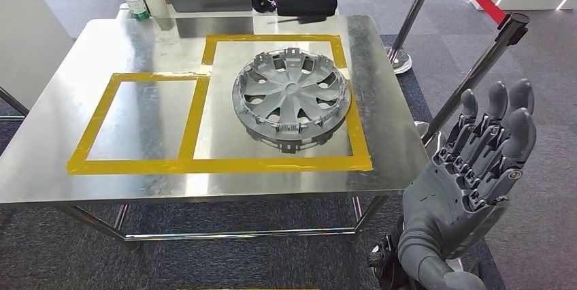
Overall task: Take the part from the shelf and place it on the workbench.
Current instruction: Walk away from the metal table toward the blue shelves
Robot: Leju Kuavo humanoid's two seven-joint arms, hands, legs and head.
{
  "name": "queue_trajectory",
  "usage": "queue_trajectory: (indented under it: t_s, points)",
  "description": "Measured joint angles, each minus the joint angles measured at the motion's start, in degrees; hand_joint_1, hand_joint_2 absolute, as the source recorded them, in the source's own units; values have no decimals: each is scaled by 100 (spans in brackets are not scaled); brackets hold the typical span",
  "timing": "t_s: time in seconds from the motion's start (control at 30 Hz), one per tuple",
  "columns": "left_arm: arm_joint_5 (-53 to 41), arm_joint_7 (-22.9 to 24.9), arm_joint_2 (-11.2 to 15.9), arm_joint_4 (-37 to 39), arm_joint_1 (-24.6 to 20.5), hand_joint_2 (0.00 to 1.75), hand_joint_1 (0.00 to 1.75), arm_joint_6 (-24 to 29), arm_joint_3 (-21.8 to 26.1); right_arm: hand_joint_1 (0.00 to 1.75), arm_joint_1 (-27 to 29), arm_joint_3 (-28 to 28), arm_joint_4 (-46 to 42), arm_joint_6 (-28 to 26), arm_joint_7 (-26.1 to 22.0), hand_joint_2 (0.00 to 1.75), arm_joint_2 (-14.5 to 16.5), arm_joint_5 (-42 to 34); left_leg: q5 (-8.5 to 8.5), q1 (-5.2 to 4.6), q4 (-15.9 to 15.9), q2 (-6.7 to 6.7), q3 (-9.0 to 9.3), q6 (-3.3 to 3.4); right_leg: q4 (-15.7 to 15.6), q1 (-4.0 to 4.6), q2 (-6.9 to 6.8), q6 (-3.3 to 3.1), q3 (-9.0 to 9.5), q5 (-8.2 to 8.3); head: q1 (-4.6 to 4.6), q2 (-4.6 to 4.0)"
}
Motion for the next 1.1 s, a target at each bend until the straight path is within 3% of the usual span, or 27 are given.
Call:
queue_trajectory:
  t_s: [0.07, 0.1, 0.23, 0.3, 0.37, 0.4, 0.43, 0.47, 0.53, 0.6, 0.67, 0.73, 0.77, 0.8, 0.87, 0.9, 0.93, 0.97, 1.0, 1.07, 1.1]
  points:
    - [16, 61, -6, 1, -5, 0, 0, -4, 1, 0, -11, 4, 11, 0, 0, 0, 1, 5, -14, -14, 41, -14, -27, -41, -717, 14, 2, -66, 415, 196, -4, 0]
    - [20, 77, -10, 1, -8, 0, 0, -12, 1, 0, -16, 5, 17, -1, 0, 0, 2, 8, -13, -21, 60, -17, -58, -69, -882, 27, 5, -98, 489, 222, -8, 0]
    - [25, 106, -26, 4, -13, 0, 0, -39, 1, 0, -32, 3, 32, 1, 0, 0, 20, 34, -64, -18, 129, -33, -145, -178, -948, 24, 5, -214, 437, 271, -16, 0]
    - [21, 108, -26, 4, -15, 0, 0, -41, 1, 0, -47, 2, 36, 1, 0, 0, 42, 59, -377, -6, 517, -45, -316, -231, -974, -1, -9, -286, 390, 324, -29, 0]
    - [3, 110, -21, 4, -15, 0, 0, -39, 0, 0, -54, 1, 46, 1, 0, 0, 56, 77, -790, 7, 1261, -47, -641, -260, -972, 0, -15, -320, 296, 391, -39, 0]
    - [-9, 112, -17, 4, -15, 0, 0, -36, -1, 0, -53, 1, 54, 1, 0, 0, 57, 79, -902, 14, 1549, -48, -758, -268, -971, 1, -16, -321, 243, 432, -38, 0]
    - [-20, 114, -15, 4, -15, 0, 0, -32, -1, 0, -53, 1, 61, 1, 0, 0, 57, 78, -907, 20, 1646, -48, -778, -270, -970, 0, -16, -314, 191, 475, -39, 0]
    - [-30, 115, -13, 4, -16, 0, 0, -28, -2, 0, -53, 0, 65, 1, 0, 0, 57, 74, -806, 25, 1502, -47, -672, -268, -969, -2, -15, -302, 142, 522, -40, 0]
    - [-34, 117, -10, 4, -28, 0, 0, -20, -2, 0, -54, -2, 68, 1, 0, 0, 59, 66, -485, 33, 676, -51, -174, -256, -967, -5, -10, -256, 64, 617, -41, 0]
    - [-40, 122, -14, 4, -50, 87, 0, -10, -3, 0, -56, -12, 68, 1, 0, 0, 66, 59, -281, 13, 39, -69, 167, -217, -979, 4, -8, -181, 34, 706, -28, 0]
    - [-45, 125, -16, 4, -54, 175, 0, -2, -3, 0, -54, -26, 69, 0, -1, 0, 74, 59, -195, -26, -50, -89, 168, -143, -1040, -3, -10, -96, 47, 807, -9, 0]
    - [-49, 125, -16, 5, -47, 175, 0, 3, -3, 0, -40, -53, 68, -1, -2, 0, 77, 74, -63, -23, -58, -74, 88, -51, -1068, -30, -7, -26, 21, 832, -2, 0]
    - [-51, 125, -15, 5, -47, 175, 0, 5, -3, 0, -31, -71, 68, -2, -2, 0, 77, 84, 13, -15, -65, -58, 24, -7, -966, -35, -4, -2, -30, 685, 6, 0]
    - [-53, 125, -15, 5, -49, 175, 0, 5, -4, 0, -23, -88, 67, -3, -2, 0, 77, 94, 90, -8, -71, -40, -54, 30, -738, -37, 0, 15, -112, 429, 17, 0]
    - [-55, 125, -14, 4, -51, 175, 0, 10, -4, 0, -7, -119, 68, -7, -2, 0, 74, 98, 215, -28, -62, -18, -211, 71, 34, -32, 3, 34, -299, -205, 31, 0]
    - [-57, 125, -14, 4, -49, 175, 0, 18, -4, 0, 4, -132, 69, -8, -2, 0, 72, 94, 276, -40, -52, -9, -290, 78, 400, -27, 3, 34, -342, -393, 29, 0]
    - [-60, 125, -14, 4, -49, 175, 0, 30, -4, 0, 14, -143, 70, -9, -2, 0, 68, 88, 333, -51, -37, -3, -369, 81, 613, -18, 3, 25, -303, -452, 28, 0]
    - [-62, 125, -14, 4, -48, 175, 0, 43, -4, 0, 23, -149, 72, -9, -2, 0, 66, 81, 382, -58, -18, 0, -439, 80, 601, -8, 3, 6, -153, -400, 26, 0]
    - [-63, 125, -14, 4, -49, 175, 0, 54, -4, 0, 26, -153, 73, -9, -2, 0, 64, 77, 422, -65, 3, 0, -507, 75, 359, 3, 4, -22, 110, -284, 27, 0]
    - [-63, 125, -20, 4, -50, 175, 0, 62, -4, 0, 22, -158, 73, -9, -2, 0, 67, 71, 485, -82, 48, -7, -594, 47, -538, 30, 3, -97, 798, -134, 27, 0]
    - [-63, 124, -25, 4, -50, 175, 0, 63, -4, 0, 19, -160, 73, -9, -2, 0, 69, 67, 518, -89, 64, -9, -623, 21, -903, 45, 2, -130, 1040, -123, 25, 0]
